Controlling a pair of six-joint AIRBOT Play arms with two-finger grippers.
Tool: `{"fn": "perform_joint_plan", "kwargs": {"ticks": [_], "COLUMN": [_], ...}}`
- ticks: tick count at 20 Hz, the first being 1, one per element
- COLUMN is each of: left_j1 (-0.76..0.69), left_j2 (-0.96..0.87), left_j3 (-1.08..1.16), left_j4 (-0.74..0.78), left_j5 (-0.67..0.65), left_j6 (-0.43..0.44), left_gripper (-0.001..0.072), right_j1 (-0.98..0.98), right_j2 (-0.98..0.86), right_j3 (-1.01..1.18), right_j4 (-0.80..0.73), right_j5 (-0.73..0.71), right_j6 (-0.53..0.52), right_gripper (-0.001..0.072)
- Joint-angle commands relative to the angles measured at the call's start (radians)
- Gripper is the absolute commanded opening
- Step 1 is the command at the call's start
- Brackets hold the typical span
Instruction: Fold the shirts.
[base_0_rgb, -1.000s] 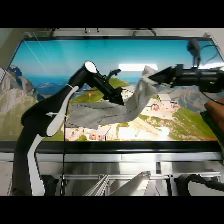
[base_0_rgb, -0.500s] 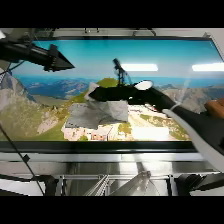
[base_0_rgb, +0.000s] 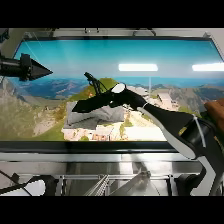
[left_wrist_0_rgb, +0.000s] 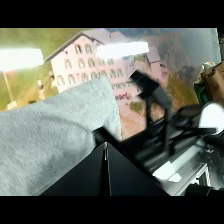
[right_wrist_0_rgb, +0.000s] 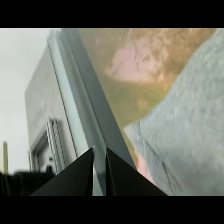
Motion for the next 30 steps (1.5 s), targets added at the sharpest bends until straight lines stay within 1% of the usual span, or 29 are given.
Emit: {"fn": "perform_joint_plan", "kwargs": {"ticks": [1,4,5,6,7,8,9,10,11,12,13,16,19,20,21,22,23,24,27,28,29,30], "left_j1": [-0.005,-0.030,-0.039,-0.047,-0.055,-0.062,-0.071,-0.083,-0.092,-0.103,-0.111,-0.126,-0.125,-0.125,-0.125,-0.125,-0.125,-0.125,-0.125,-0.125,-0.125,-0.125], "left_j2": [0.064,0.100,0.111,0.122,0.132,0.138,0.138,0.137,0.132,0.124,0.116,0.090,0.067,0.061,0.055,0.050,0.045,0.045,0.045,0.045,0.045,0.045], "left_j3": [-0.095,-0.124,-0.124,-0.124,-0.124,-0.124,-0.124,-0.124,-0.124,-0.124,-0.124,-0.124,-0.124,-0.124,-0.124,-0.124,-0.124,-0.124,-0.124,-0.124,-0.124,-0.124], "left_j4": [-0.001,0.001,-0.001,0.000,0.001,0.002,0.001,0.004,0.002,0.002,0.002,0.002,0.001,0.001,0.001,0.001,0.001,0.003,0.003,0.003,0.003,0.003], "left_j5": [0.025,0.009,0.001,0.003,0.003,0.005,0.007,0.007,0.005,0.003,0.003,0.000,-0.017,-0.024,-0.031,-0.031,-0.030,-0.027,-0.018,-0.018,-0.011,-0.004], "left_j6": [0.024,0.024,0.024,0.024,0.023,0.024,0.023,0.024,0.024,0.024,0.024,0.023,0.023,0.023,0.023,0.023,0.023,0.023,0.024,0.024,0.024,0.024], "left_gripper": [0.0019,0.0019,0.0019,0.0018,0.0018,0.0020,0.0021,0.0112,0.0312,0.0338,0.0338,0.0337,0.0337,0.0337,0.0337,0.0337,0.0337,0.0337,0.0334,0.0270,0.0113,0.0046], "right_j1": [-0.113,-0.227,-0.261,-0.291,-0.316,-0.337,-0.351,-0.360,-0.362,-0.362,-0.359,-0.353,-0.337,-0.328,-0.320,-0.314,-0.313,-0.315,-0.359,-0.398,-0.443,-0.503], "right_j2": [0.109,0.199,0.208,0.205,0.198,0.184,0.163,0.135,0.108,0.078,0.051,-0.024,-0.075,-0.080,-0.079,-0.077,-0.074,-0.065,0.013,0.059,0.108,0.171], "right_j3": [0.014,-0.009,-0.028,-0.047,-0.074,-0.099,-0.114,-0.119,-0.119,-0.119,-0.119,-0.119,-0.119,-0.119,-0.119,-0.118,-0.118,-0.118,-0.117,-0.117,-0.117,-0.116], "right_j4": [-0.344,-0.706,-0.771,-0.806,-0.809,-0.801,-0.797,-0.787,-0.766,-0.724,-0.661,-0.451,-0.365,-0.335,-0.306,-0.262,-0.214,-0.180,-0.177,-0.179,-0.188,-0.195], "right_j5": [0.188,0.222,0.233,0.241,0.232,0.207,0.180,0.169,0.167,0.159,0.151,0.148,0.150,0.150,0.150,0.154,0.169,0.180,0.220,0.238,0.248,0.256], "right_j6": [0.184,0.423,0.504,0.576,0.639,0.674,0.684,0.685,0.684,0.663,0.626,0.524,0.453,0.425,0.394,0.360,0.330,0.312,0.305,0.306,0.306,0.307], "right_gripper": [0.0104,0.0118,0.0210,0.0399,0.0578,0.0689,0.0689,0.0688,0.0687,0.0650,0.0557,0.0559,0.0558,0.0483,0.0316,0.0183,0.0071,0.0026,0.0016,0.0017,0.0016,0.0016]}}
